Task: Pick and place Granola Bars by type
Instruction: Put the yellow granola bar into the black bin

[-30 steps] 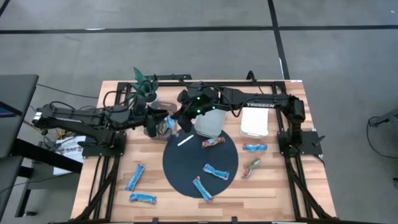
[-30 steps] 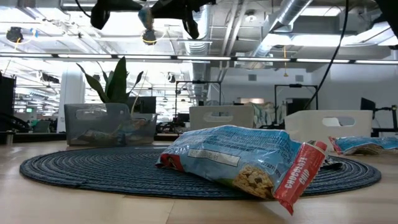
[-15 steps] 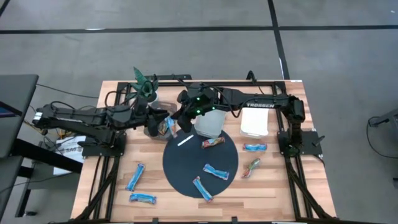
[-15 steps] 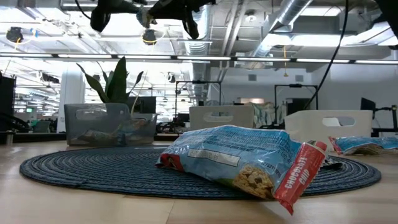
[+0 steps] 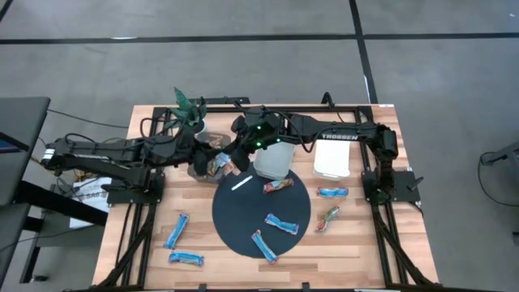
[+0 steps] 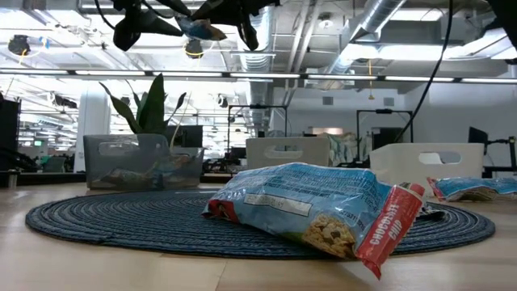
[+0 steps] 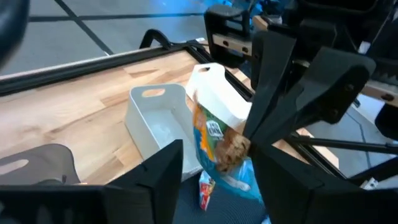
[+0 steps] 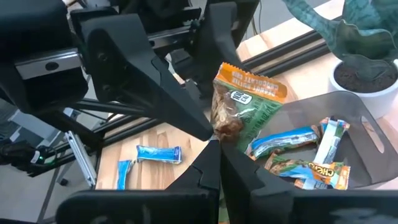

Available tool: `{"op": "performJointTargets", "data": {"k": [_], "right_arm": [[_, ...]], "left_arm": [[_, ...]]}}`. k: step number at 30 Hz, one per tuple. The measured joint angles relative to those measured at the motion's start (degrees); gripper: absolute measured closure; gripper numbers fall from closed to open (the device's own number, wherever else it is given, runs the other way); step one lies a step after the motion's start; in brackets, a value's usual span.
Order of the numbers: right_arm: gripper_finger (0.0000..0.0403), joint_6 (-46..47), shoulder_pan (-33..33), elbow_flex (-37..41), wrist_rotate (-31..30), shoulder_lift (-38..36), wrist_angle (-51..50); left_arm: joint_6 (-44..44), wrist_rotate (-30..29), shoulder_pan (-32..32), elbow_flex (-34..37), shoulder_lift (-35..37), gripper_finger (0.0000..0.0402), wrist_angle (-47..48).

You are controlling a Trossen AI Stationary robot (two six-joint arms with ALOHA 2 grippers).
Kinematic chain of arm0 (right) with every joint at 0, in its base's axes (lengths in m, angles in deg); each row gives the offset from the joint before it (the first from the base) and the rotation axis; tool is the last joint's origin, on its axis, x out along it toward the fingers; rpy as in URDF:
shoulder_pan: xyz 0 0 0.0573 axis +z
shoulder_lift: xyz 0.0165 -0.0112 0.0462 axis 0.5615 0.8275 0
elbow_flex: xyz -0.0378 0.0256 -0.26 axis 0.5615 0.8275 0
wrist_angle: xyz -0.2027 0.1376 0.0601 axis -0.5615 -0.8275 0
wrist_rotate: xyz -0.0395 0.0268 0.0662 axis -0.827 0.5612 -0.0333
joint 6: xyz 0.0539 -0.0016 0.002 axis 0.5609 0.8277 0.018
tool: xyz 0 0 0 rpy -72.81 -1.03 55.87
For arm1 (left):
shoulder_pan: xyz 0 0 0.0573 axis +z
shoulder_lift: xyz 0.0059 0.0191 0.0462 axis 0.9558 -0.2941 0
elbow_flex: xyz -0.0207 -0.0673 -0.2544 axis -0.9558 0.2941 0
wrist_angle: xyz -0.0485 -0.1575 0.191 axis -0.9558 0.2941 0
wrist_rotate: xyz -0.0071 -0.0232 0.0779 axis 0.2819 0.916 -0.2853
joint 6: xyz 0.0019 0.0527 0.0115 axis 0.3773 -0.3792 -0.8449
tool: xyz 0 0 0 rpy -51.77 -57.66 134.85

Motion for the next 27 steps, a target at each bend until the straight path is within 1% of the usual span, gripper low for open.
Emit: {"op": "performJointTargets", "data": {"k": [4,7,10,16,18,23,27], "right_arm": [[0.0403,0.0,0.0,0.0,0.0,0.0,0.0],[0.0403,0.0,0.0,0.0,0.0,0.0,0.0],[0.0403,0.0,0.0,0.0,0.0,0.0,0.0],[0.0403,0.0,0.0,0.0,0.0,0.0,-0.1],[0.0403,-0.1,0.0,0.0,0.0,0.0,-0.1],[0.0403,-0.1,0.0,0.0,0.0,0.0,0.0],[0.0403,-0.1,-0.1,0.0,0.4,0.0,-0.2]], "left_arm": [[-0.1,-1.5,0.0,0.0,0.0,0.0208,-0.5],[-0.9,-1.6,0.0,0.0,0.0,0.0227,-1.3],[-1.4,-1.6,0.0,0.0,0.0,0.0264,-1.5],[-2.5,-1.6,0.0,0.0,0.0,0.0359,-1.5],[-3.1,-1.6,0.0,0.0,0.0,0.0383,-1.6],[-3.2,-2.3,0.0,0.0,0.0,0.0386,-1.5],[-3.3,-4.2,-0.1,0.0,0.0,0.0396,-0.2]]}}
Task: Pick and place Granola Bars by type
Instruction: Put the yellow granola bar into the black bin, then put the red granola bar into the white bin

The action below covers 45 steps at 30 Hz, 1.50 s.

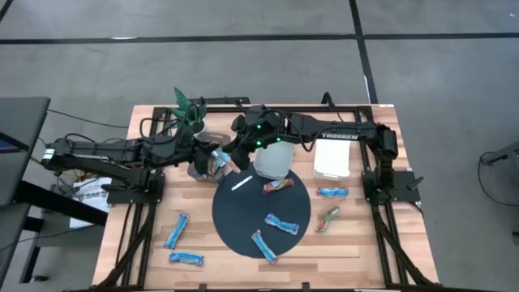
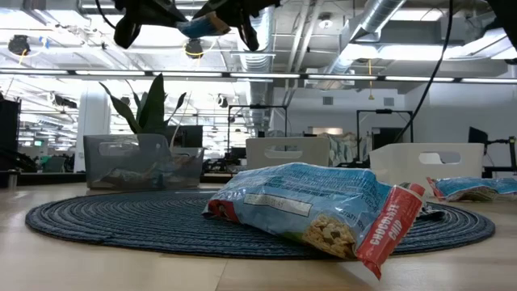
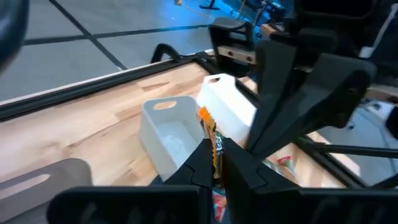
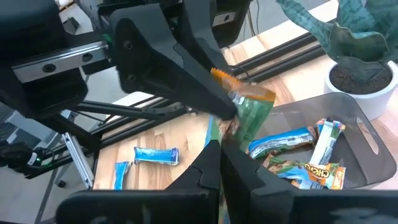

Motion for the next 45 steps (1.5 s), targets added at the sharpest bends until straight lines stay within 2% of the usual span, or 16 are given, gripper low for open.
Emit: {"op": "performJointTargets", "data": {"k": [4,15,19,24,30,35,39,45], "right_arm": [[0.0392,-1.9,-0.2,0.0,1.6,-0.6,-2.5],[0.0298,-5.1,-0.5,0.0,1.4,-8.0,-13.4],[0.0286,-6.8,-0.2,0.0,1.3,-10.3,-17.9],[0.0284,-7.8,0.2,0.0,1.3,-13.2,-21.9],[0.0284,-8.9,1.3,0.0,1.2,-15.1,-26.3],[0.0284,-9.7,3.2,0.0,1.2,-15.8,-32.9],[0.0284,-11.4,5.8,1.2,1.2,-16.3,-39.5],[0.0284,-8.2,9.5,11.7,-0.6,-20.8,-43.1]], "left_arm": [[0.2,-1.2,0.1,0.0,0.0,0.0397,4.0],[2.1,-2.0,1.9,0.0,-0.4,0.0399,17.5],[1.2,-1.9,4.6,0.0,-0.4,0.0392,20.6],[1.1,-1.6,7.9,0.0,-0.4,0.0360,20.7],[0.2,5.1,12.0,0.0,-1.1,0.0309,21.7],[-1.2,8.5,12.7,0.0,-1.6,0.0271,19.5],[-5.2,13.2,12.0,0.0,-1.5,0.0263,12.8],[-10.0,23.4,9.2,0.0,-2.6,0.0263,0.5]]}}
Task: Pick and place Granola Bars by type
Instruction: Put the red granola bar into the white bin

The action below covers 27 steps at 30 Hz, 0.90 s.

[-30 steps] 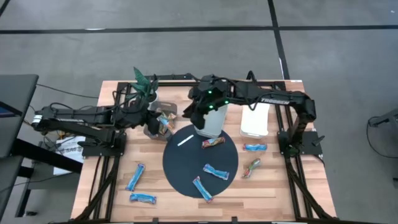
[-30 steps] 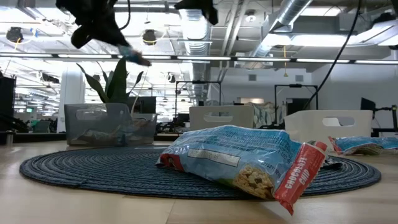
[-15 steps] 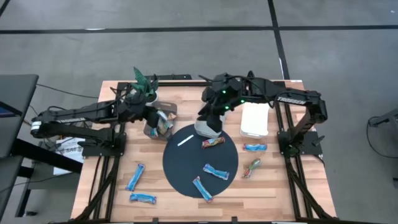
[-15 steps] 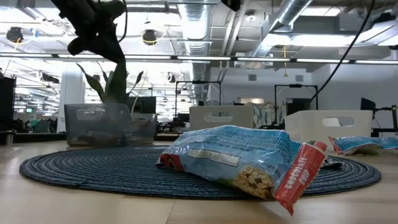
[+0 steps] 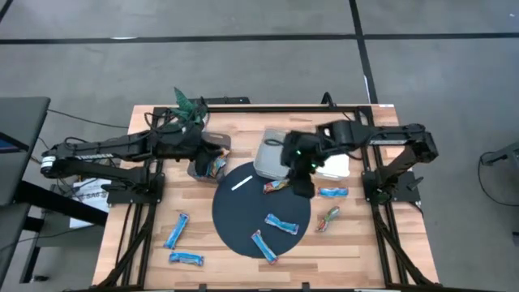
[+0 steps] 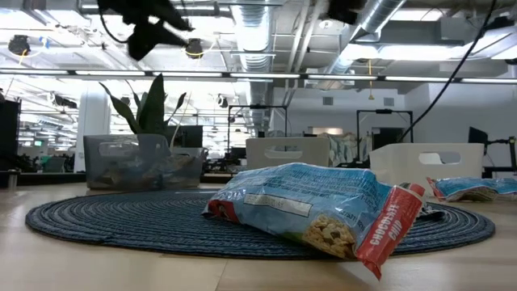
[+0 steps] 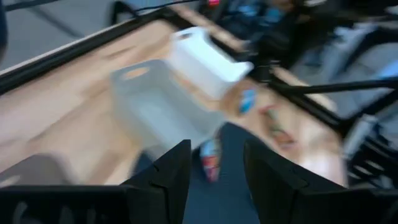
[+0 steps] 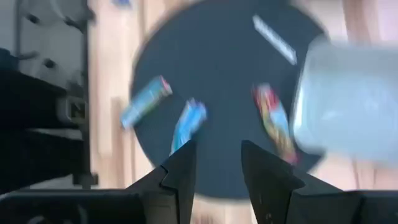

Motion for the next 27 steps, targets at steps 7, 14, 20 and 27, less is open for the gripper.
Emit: {"op": "performJointTargets", "data": {"k": [7,14,20,27], "right_arm": [[0.0284,10.5,3.4,17.1,-0.4,-10.1,4.3],[0.0284,20.3,4.1,30.1,-4.3,-15.8,-0.5],[0.0284,21.5,4.6,38.9,-6.4,-15.1,-1.0],[0.0284,20.9,4.5,46.2,-7.2,-13.2,8.6]], "left_arm": [[-1.0,1.0,-6.5,-2.4,-5.6,0.0262,-3.3],[-2.4,3.5,-9.7,-7.6,-12.4,0.0262,-8.1],[-2.6,3.3,-9.4,-10.7,-15.4,0.0262,-9.6],[-1.6,2.3,-9.4,-11.5,-15.7,0.0262,-9.6]]}}
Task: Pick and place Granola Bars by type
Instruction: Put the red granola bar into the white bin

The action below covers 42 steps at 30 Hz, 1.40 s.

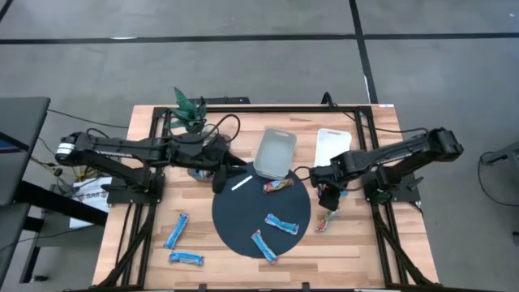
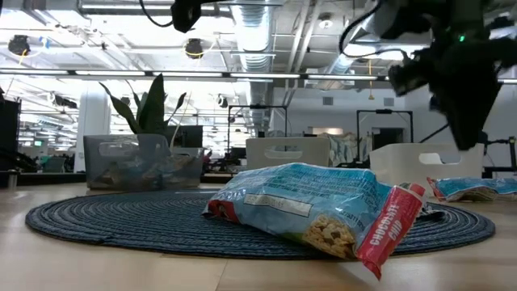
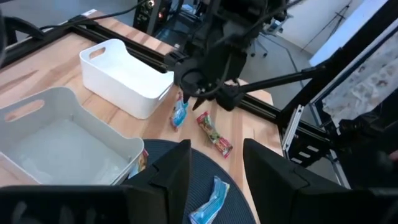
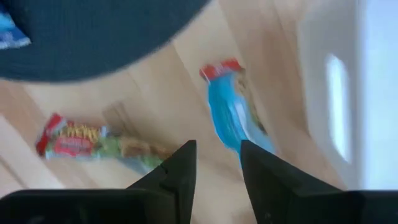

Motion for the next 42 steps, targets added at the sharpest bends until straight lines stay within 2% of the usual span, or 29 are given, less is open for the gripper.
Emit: {"op": "performJointTargets", "data": {"k": [18,28,32,38,42], "right_arm": [[0.0284,-1.6,-0.5,7.0,0.2,0.2,10.2],[0.0285,-2.2,-1.3,8.8,-0.6,8.0,11.1],[0.0310,-2.7,-0.7,8.3,-2.4,9.5,10.3],[0.0394,-3.2,-0.5,6.2,-4.8,7.9,10.5],[0.0384,-2.7,-0.4,3.9,-5.5,6.6,8.2]], "left_arm": [[1.5,-0.8,0.0,0.0,0.0,0.0262,-1.0],[1.5,-0.9,0.0,0.0,0.0,0.0262,-0.9],[1.5,-0.9,0.0,0.0,0.0,0.0262,-0.9],[1.5,-0.9,0.0,0.0,0.0,0.0262,-0.9],[1.4,-1.0,0.0,0.0,0.0,0.0262,-0.9]]}}
